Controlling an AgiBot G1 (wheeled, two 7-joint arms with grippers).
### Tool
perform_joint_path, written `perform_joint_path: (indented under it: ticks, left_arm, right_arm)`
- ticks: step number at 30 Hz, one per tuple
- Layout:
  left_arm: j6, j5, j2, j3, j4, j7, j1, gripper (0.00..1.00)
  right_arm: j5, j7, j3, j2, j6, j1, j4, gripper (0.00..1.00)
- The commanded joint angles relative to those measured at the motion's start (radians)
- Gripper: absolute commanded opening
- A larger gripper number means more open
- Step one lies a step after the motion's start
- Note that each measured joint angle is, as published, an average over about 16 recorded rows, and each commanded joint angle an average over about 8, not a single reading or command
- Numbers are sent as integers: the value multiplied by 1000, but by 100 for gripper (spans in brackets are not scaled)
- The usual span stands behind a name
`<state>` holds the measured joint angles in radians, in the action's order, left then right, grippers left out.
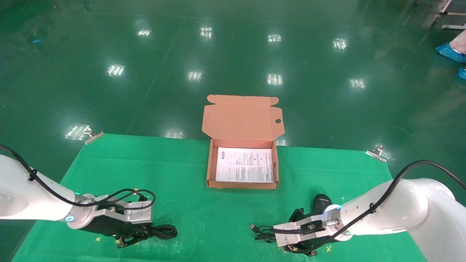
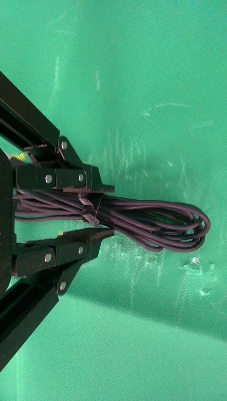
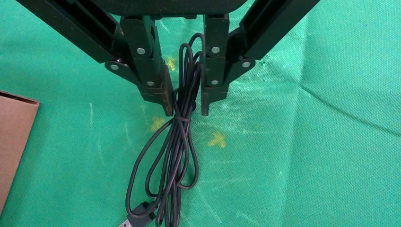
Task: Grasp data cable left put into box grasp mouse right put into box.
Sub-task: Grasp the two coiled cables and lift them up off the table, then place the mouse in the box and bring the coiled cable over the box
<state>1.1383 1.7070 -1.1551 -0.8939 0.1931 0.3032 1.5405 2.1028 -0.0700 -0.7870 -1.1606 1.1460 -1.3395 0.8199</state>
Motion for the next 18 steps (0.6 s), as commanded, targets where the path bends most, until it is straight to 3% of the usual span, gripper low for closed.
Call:
perform_joint_path:
  ticks: [1,12,18]
  left_arm:
    - [0,0,0,0,0,0,0,0]
    - [0,0,1,0,1,0,0,0]
    - [22,-5,32,4,24,27,16,0]
  right_arm:
    - [0,0,0,0,0,0,0,0]
    - [-1,3,2,3,0,-2,0,0]
    - [-25,33,36,63,21,-40,56,0]
